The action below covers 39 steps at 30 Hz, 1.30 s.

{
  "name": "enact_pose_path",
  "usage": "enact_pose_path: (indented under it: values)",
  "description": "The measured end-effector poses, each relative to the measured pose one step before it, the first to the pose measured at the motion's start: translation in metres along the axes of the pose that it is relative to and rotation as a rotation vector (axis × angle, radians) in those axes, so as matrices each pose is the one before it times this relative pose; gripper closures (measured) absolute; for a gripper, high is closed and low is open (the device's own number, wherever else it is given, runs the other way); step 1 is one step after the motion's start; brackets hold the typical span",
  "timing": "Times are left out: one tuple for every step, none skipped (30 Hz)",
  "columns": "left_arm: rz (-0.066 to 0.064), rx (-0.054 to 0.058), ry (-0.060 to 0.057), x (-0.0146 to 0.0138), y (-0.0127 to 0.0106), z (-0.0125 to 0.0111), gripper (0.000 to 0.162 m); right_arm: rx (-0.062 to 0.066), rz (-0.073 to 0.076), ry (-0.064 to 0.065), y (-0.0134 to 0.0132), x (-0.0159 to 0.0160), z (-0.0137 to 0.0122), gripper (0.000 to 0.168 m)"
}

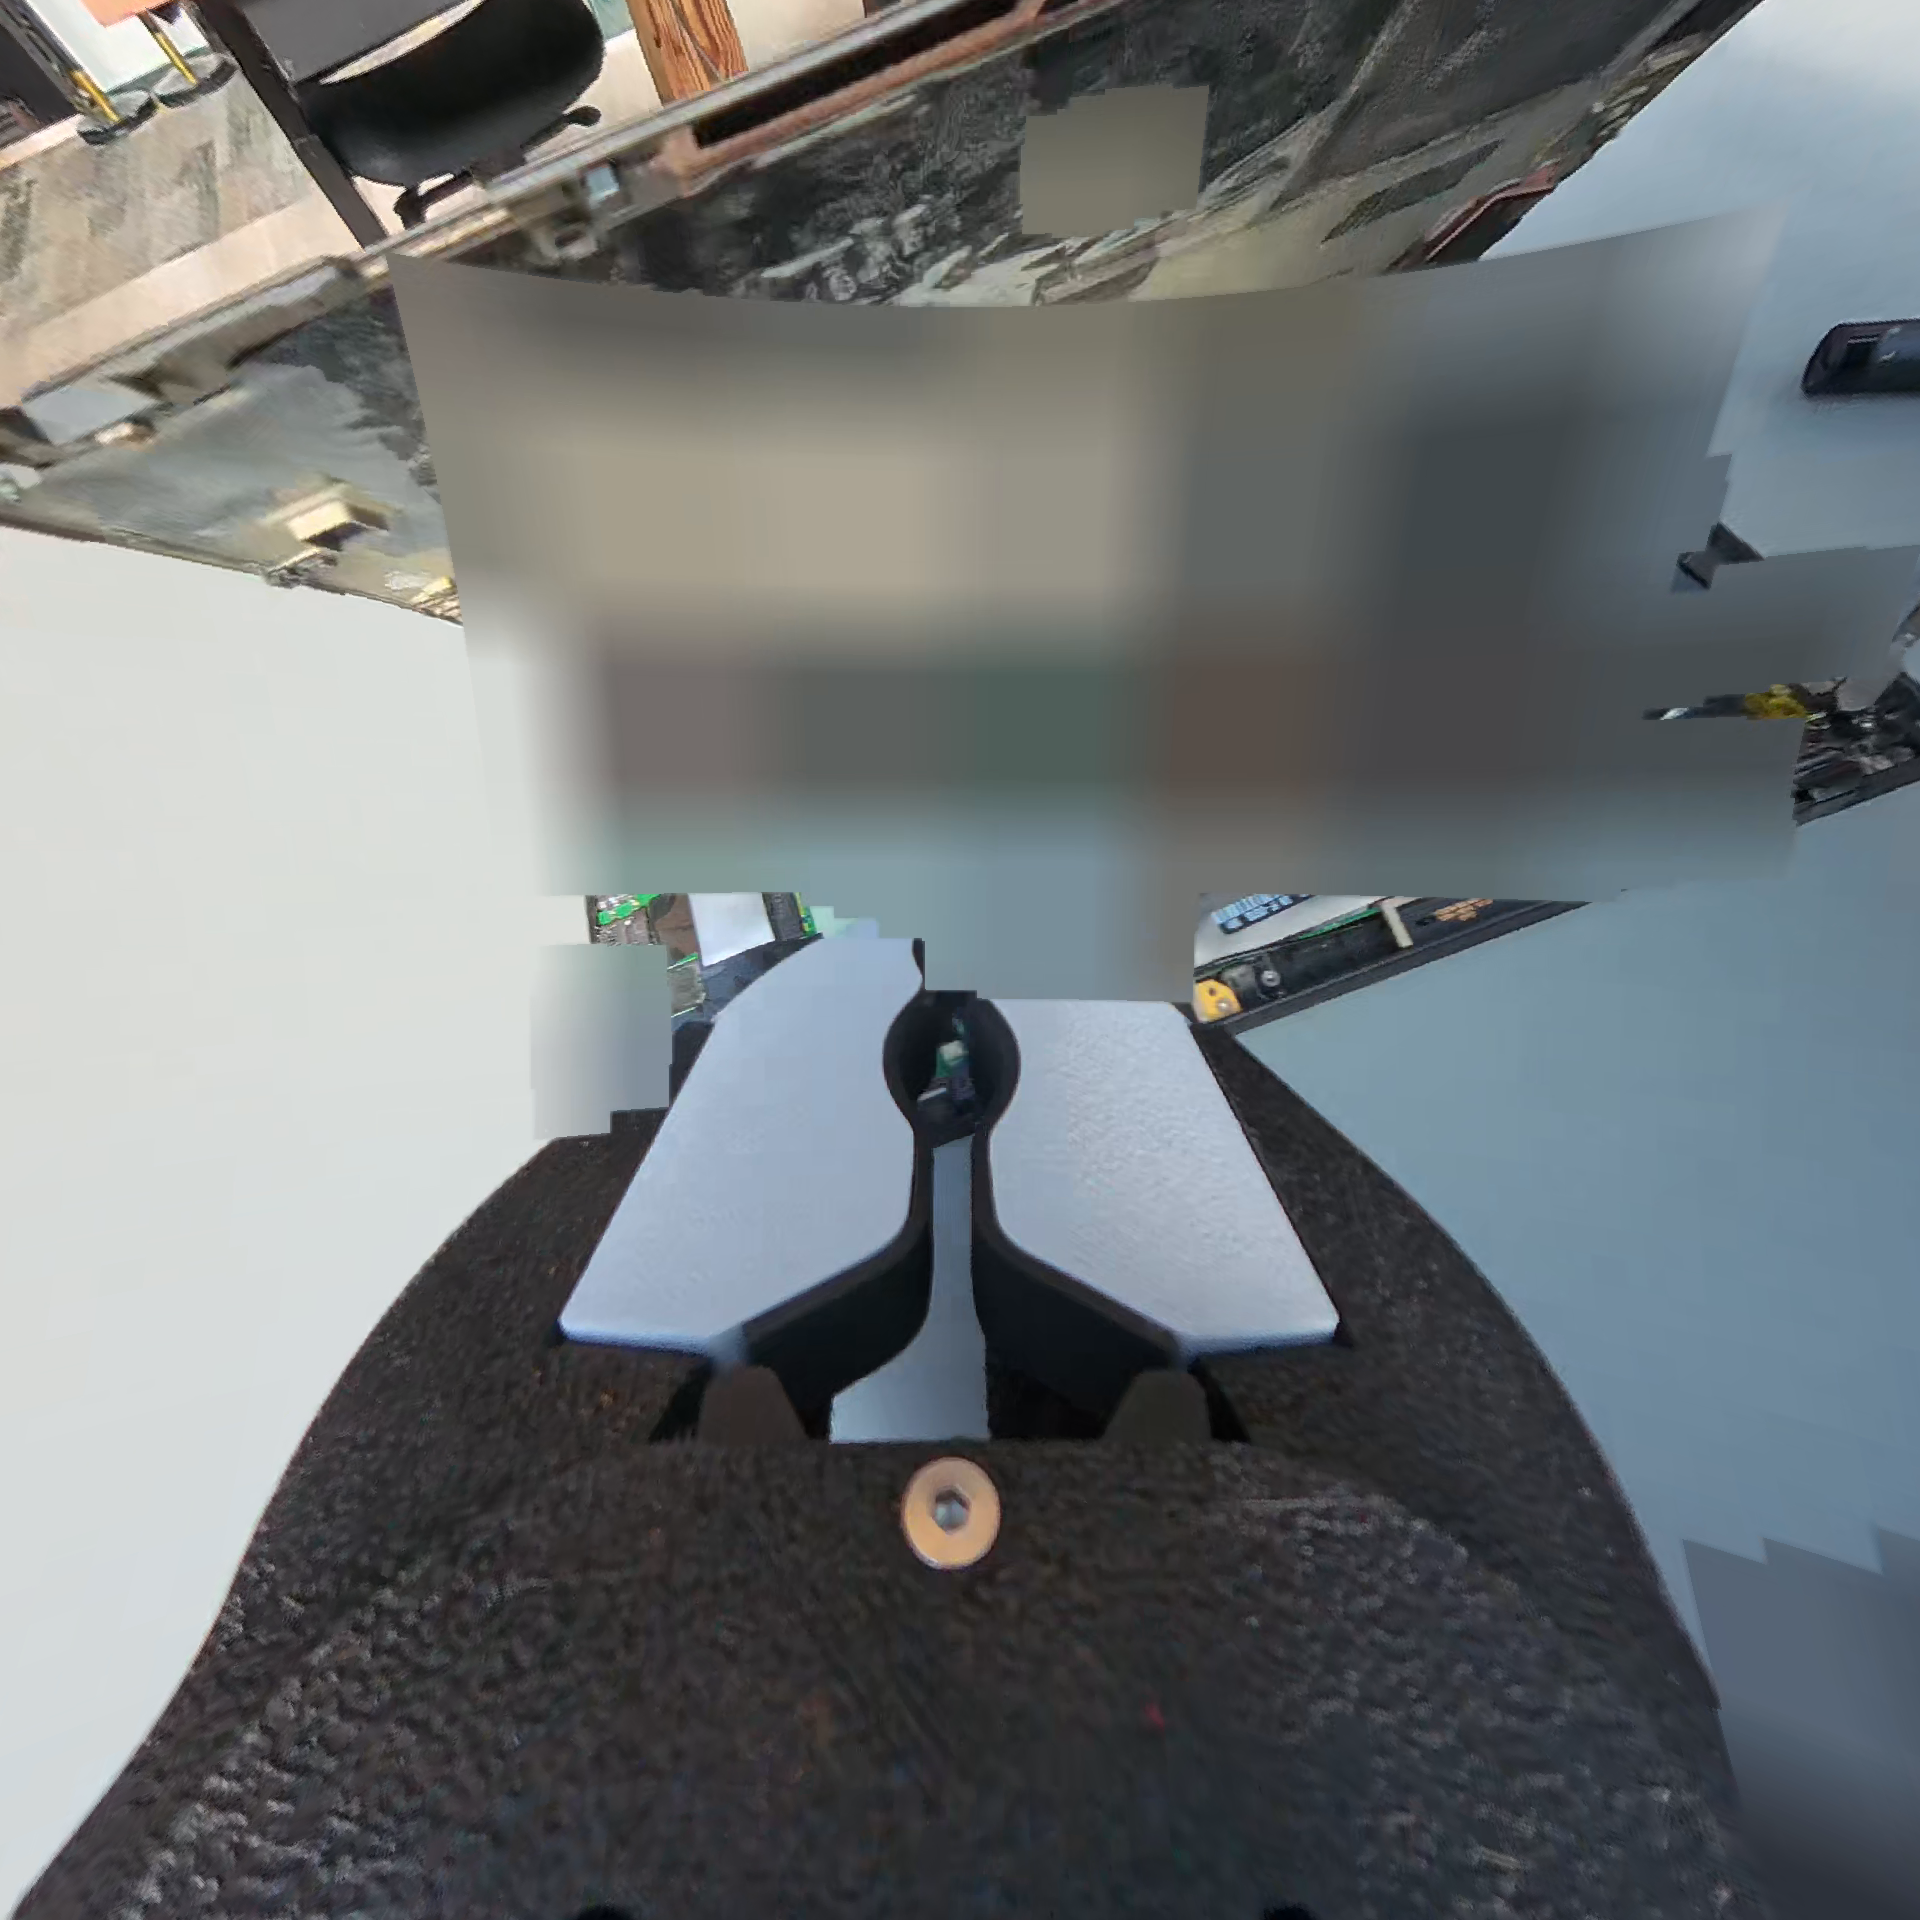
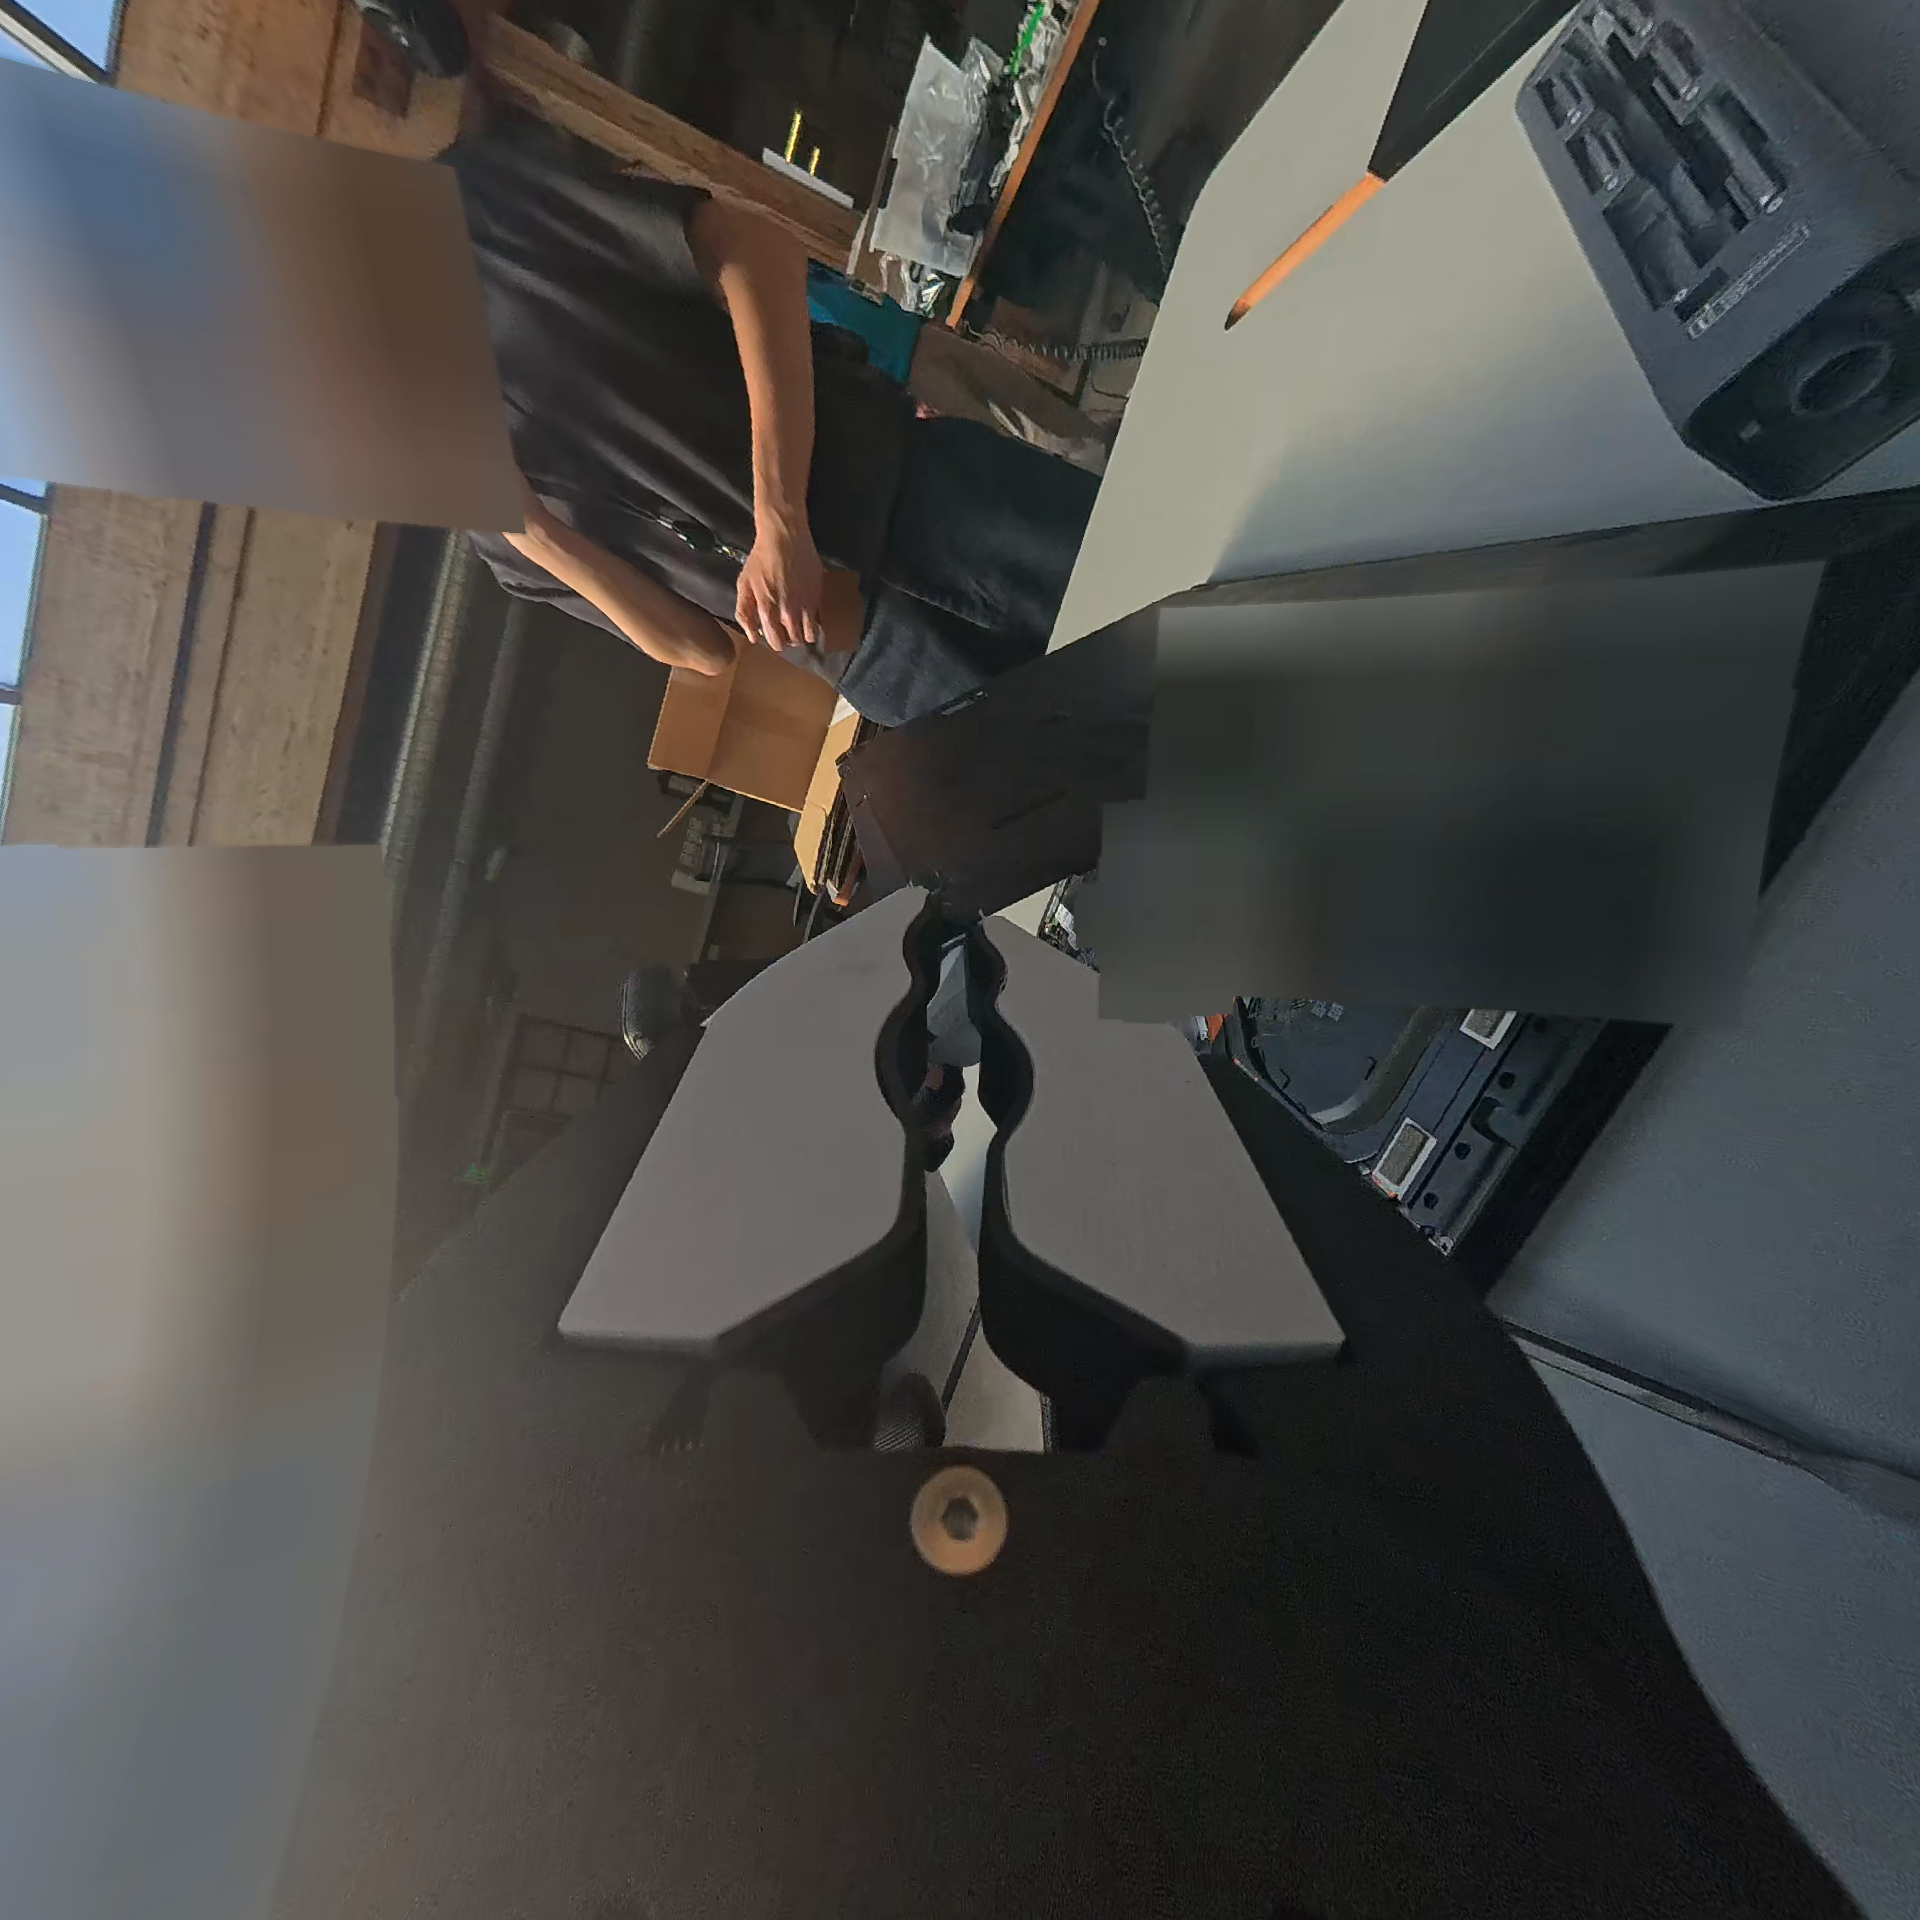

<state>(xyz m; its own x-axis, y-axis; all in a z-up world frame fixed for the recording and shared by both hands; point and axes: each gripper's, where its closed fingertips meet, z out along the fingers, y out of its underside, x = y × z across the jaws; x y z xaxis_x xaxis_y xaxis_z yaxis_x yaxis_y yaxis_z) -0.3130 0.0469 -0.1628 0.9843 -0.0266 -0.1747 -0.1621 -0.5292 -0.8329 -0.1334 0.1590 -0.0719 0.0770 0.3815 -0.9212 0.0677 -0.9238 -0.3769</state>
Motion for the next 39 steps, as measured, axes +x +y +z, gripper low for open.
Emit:
enact_pose_path:
  values:
    - [0.0254,0.0074,-0.0292,-0.01249,0.00049,-0.00141,0.162,-0.003,-0.0046,0.0056,-0.00176,-0.00017,0.00015,0.165]
    - [0.0189,0.0105,-0.0225,-0.01292,-0.00026,-0.00111,0.162,-0.0042,-0.0005,0.0037,-0.00066,0.0,0.00007,0.166]
    - [0.009,0.0176,-0.0068,-0.01196,-0.00225,-0.0009,0.16,-0.0024,0.0051,0.0024,-0.00011,0.0,0.0,0.166]
    - [0.0121,0.0346,0.0113,-0.01005,-0.00598,-0.00138,0.156,-0.0009,0.0022,0.0026,0.00007,0.00009,0.00003,0.166]
    - [0.0243,0.0424,0.0211,-0.00869,-0.00777,-0.00155,0.149,-0.0012,-0.0005,0.0037,0.00018,0.00006,-0.00002,0.166]
    - [0.0271,0.0301,-0.0019,-0.01182,-0.00647,-0.00041,0.141,0.0003,0.001,0.0031,-0.00016,0.00005,-0.00001,0.166]
    - [0.0228,0.0246,0.0026,-0.01076,-0.00606,0.00074,0.134,0.0013,0.0012,0.0016,-0.00028,-0.00015,0.00005,0.166]
    - [0.0249,0.0266,0.0253,-0.0065,-0.00613,0.00111,0.119,0.0022,0.0049,0.0009,-0.0005,-0.00023,0.00004,0.166]
    - [0.0294,0.0187,0.0132,-0.00688,-0.00443,0.00167,0.107,0.0036,0.0054,0.0017,-0.00058,-0.00019,0.00004,0.166]
    - [0.0346,0.0098,-0.0107,-0.00899,-0.00299,0.00208,0.106,0.0022,-0.0009,0.0032,-0.0005,-0.00007,0.00008,0.166]
    - [0.0454,0.0111,0.0003,-0.00586,-0.0035,0.00231,0.105,0.0006,0.0001,0.0028,-0.0004,-0.00017,0.00007,0.166]
    - [0.0587,0.0108,0.0022,-0.00443,-0.00408,0.00231,0.104,0.0019,0.0046,0.0003,-0.00075,-0.00021,0.00021,0.166]
    - [0.0702,0.0046,-0.0029,-0.00495,-0.00352,0.00243,0.105,0.0081,0.0052,0.0001,-0.00185,-0.00049,-0.0001,0.166]
    - [0.0662,0.0036,-0.0029,-0.00549,-0.0029,0.0025,0.108,0.0057,0.0012,0.0013,-0.00217,-0.0006,-0.00006,0.166]
    - [0.0539,0.0058,0.0008,-0.00573,-0.00218,0.00219,0.113,0.0011,-0.0027,0.0023,-0.00184,-0.00056,-0.00012,0.166]
    - [0.0416,0.0054,0.0052,-0.00544,-0.00108,0.00195,0.118,-0.0039,-0.0051,0.002,-0.00089,-0.00046,0.00053,0.166]
    - [0.0291,-0.0054,0.0014,-0.00549,0.00052,0.00191,0.122,0.0015,-0.0005,0.0014,-0.00088,-0.00069,0.00087,0.166]
    - [0.0214,-0.0097,0.0018,-0.00419,0.00104,0.00141,0.125,0.0053,0.0057,-0.002,-0.00114,-0.00095,0.00133,0.166]
    - [0.0226,-0.0084,-0.0012,-0.00319,0.00151,0.00084,0.124,0.0058,0.0094,-0.0052,-0.00121,-0.00083,0.00105,0.166]
    - [0.018,-0.0172,-0.0128,-0.00388,0.00339,0.00016,0.128,0.0048,0.0039,-0.0006,-0.00105,-0.00035,0.00073,0.167]
    - [0.0099,-0.012,-0.0065,-0.00215,0.00356,-0.00041,0.131,0.0027,-0.0005,0.0022,-0.00054,-0.00017,0.00034,0.167]
    - [0.0054,-0.0023,0.0001,-0.00019,0.00277,-0.00096,0.131,0.0127,0.0073,-0.0018,-0.00161,-0.00002,0.00007,0.168]
    - [0.01,0.0001,0.0001,0.00053,0.0023,-0.0009,0.131,0.0032,0.008,-0.0042,-0.00075,-0.00027,0.00042,0.168]
    - [0.0181,0.0005,0.0086,0.003,0.0011,-0.00027,0.128,-0.0014,-0.0015,0.0009,-0.00046,0.00019,0.00029,0.168]
    - [0.0311,0.0006,-0.0034,0.00224,-0.00086,-0.00007,0.127,-0.0019,-0.0076,0.0036,-0.00041,0.00003,0.00025,0.168]
    - [0.0443,0.006,-0.0129,0.00103,-0.00354,-0.00012,0.127,-0.001,-0.0022,0.0019,-0.00036,-0.00009,0.00026,0.168]
    - [0.0409,0.0053,-0.0002,0.00193,-0.00481,0.00071,0.127,0.0058,0.0034,0.0005,-0.0015,-0.00017,-0.00001,0.168]
    - [0.0235,0.0009,0.0208,0.00378,-0.00412,0.00205,0.128,0.0032,0.0002,0.0015,-0.00113,-0.00029,0.00016,0.168]
    - [0.0144,-0.0016,0.0227,0.00372,-0.00286,0.00305,0.128,-0.0035,-0.0092,0.0037,-0.00026,-0.00032,0.00068,0.168]
    - [0.0235,-0.0085,-0.0082,-0.0012,-0.00073,0.00336,0.128,-0.0017,-0.0043,0.0011,-0.00035,-0.00025,0.00029,0.168]
    - [0.0227,-0.0076,-0.005,-0.00196,0.00002,0.00278,0.13,0.001,0.0039,-0.0021,-0.00049,-0.00008,0.00002,0.168]
    - [0.0029,0.0,0.0043,-0.00228,-0.0009,0.00165,0.13,0.0029,0.0021,-0.0019,-0.00071,-0.00012,-0.00017,0.168]
    - [-0.0083,0.0051,-0.0037,-0.00446,-0.00139,0.00036,0.132,0.0068,0.0013,0.0008,-0.00122,0.00003,-0.00043,0.168]
    - [-0.0094,0.0059,-0.008,-0.00518,-0.00117,-0.00086,0.133,-0.0006,-0.0022,0.0009,-0.00019,-0.00021,0.0003,0.168]
    - [-0.011,-0.0047,-0.0015,-0.00436,0.00085,-0.00126,0.135,0.0001,-0.0003,-0.0021,-0.00001,-0.00031,0.0005,0.168]
    - [-0.008,-0.0004,0.0022,-0.00295,0.00117,-0.00201,0.136,0.0026,0.0048,-0.0035,-0.0003,-0.00043,0.00063,0.168]
    - [0.0,0.001,-0.0066,-0.00339,0.00137,-0.00262,0.138,-0.0029,0.0015,-0.0042,0.00035,-0.00058,0.00111,0.168]
    - [0.0094,-0.0089,-0.0157,-0.00439,0.00266,-0.00254,0.142,-0.0047,-0.0013,-0.0034,0.00038,-0.00056,0.00135,0.168]
    - [0.0079,-0.0086,-0.0172,-0.00479,0.00209,-0.00152,0.141,-0.0016,0.0006,-0.0009,-0.00003,-0.00033,0.00137,0.168]
